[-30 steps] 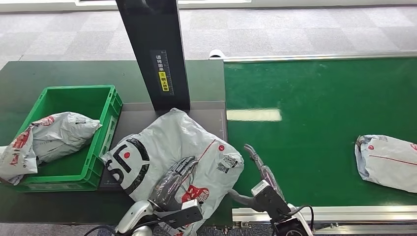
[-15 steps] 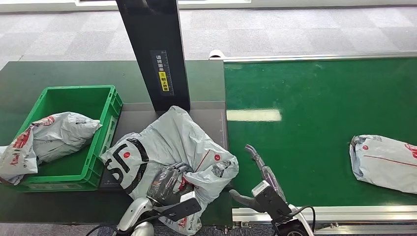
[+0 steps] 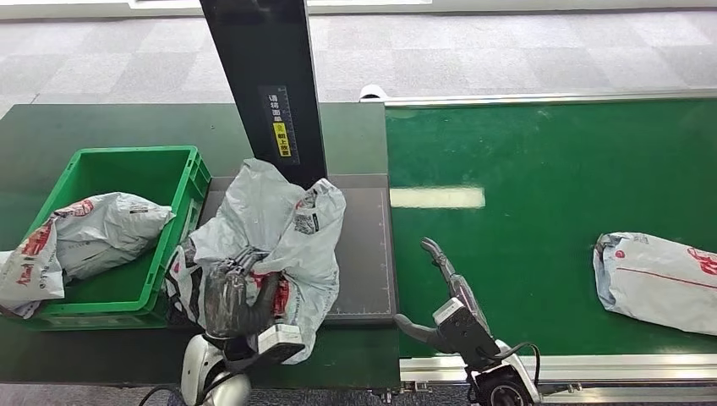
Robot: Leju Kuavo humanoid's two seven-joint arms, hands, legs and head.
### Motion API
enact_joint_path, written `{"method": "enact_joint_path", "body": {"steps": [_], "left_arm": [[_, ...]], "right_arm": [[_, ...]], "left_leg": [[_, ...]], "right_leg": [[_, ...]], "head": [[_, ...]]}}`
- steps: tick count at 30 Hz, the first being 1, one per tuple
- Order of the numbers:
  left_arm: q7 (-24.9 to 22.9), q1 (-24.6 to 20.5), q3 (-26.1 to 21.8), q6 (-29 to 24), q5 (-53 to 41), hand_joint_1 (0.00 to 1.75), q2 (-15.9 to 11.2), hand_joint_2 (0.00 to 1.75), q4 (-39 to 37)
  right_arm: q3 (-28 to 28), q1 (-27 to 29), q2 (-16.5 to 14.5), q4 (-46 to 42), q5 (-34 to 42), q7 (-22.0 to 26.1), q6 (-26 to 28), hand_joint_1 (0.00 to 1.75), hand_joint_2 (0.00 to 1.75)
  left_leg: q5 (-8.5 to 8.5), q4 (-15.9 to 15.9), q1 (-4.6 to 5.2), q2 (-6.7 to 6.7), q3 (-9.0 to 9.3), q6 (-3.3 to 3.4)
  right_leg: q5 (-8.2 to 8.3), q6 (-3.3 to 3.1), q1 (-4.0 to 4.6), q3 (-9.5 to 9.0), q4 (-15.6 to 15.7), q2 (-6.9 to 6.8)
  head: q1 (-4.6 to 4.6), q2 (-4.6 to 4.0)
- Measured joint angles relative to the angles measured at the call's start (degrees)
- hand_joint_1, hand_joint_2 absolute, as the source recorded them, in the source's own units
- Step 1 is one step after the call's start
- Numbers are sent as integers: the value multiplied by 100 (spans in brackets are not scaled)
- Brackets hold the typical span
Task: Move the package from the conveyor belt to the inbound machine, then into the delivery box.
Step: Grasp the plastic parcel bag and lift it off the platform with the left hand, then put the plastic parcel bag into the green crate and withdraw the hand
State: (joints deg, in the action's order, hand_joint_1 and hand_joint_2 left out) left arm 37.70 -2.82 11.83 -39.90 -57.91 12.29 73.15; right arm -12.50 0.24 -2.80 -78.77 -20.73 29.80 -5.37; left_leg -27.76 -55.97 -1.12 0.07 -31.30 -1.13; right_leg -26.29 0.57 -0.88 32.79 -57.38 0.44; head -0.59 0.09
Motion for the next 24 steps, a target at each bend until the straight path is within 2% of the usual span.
{"method": "enact_joint_path", "body": {"steps": [2, 6, 10, 13, 17, 24], "left_arm": [[170, 51, -325, -16, 66, 175, 155, 175, 335], [205, 179, -779, -21, 80, 175, 349, 175, 1253], [205, 114, -1207, -21, -400, 175, 383, 175, 2386], [205, -101, -1539, -21, -855, 175, 367, 175, 3002], [205, -448, -1918, -21, -1490, 175, 334, 175, 3405], [205, -642, -2173, -21, -1634, 175, 313, 175, 3615]], "right_arm": [[-3, -36, -2, 40, 10, -1, 7, 0, 175], [-28, -62, -3, 129, 70, 32, 67, 0, 175], [-95, -77, 8, 253, 129, 138, 157, 0, 175], [-128, -96, 12, 329, 143, 168, 194, 0, 175], [-161, -97, 9, 363, 129, 175, 237, 0, 175], [-182, -97, 9, 369, 117, 175, 248, 0, 175]], "left_leg": [[0, 0, 0, -1, -1, 0], [0, 1, -3, 1, -3, -1], [1, 1, -4, 0, -3, -1], [3, 1, -4, -1, -3, 0], [5, 1, -3, -1, -2, 2], [5, 0, -2, -1, -1, 2]], "right_leg": [[0, 0, 0, 1, 0, 0], [0, -1, 4, 4, 0, 0], [0, -1, 5, 4, -1, 0], [0, -1, 5, 2, -1, -1], [1, -1, 4, 0, -1, -2], [1, -1, 4, 1, -1, -1]], "head": [[-2, 0], [-2, 0], [-1, 0], [0, 0], [0, 0], [-1, 0]]}}
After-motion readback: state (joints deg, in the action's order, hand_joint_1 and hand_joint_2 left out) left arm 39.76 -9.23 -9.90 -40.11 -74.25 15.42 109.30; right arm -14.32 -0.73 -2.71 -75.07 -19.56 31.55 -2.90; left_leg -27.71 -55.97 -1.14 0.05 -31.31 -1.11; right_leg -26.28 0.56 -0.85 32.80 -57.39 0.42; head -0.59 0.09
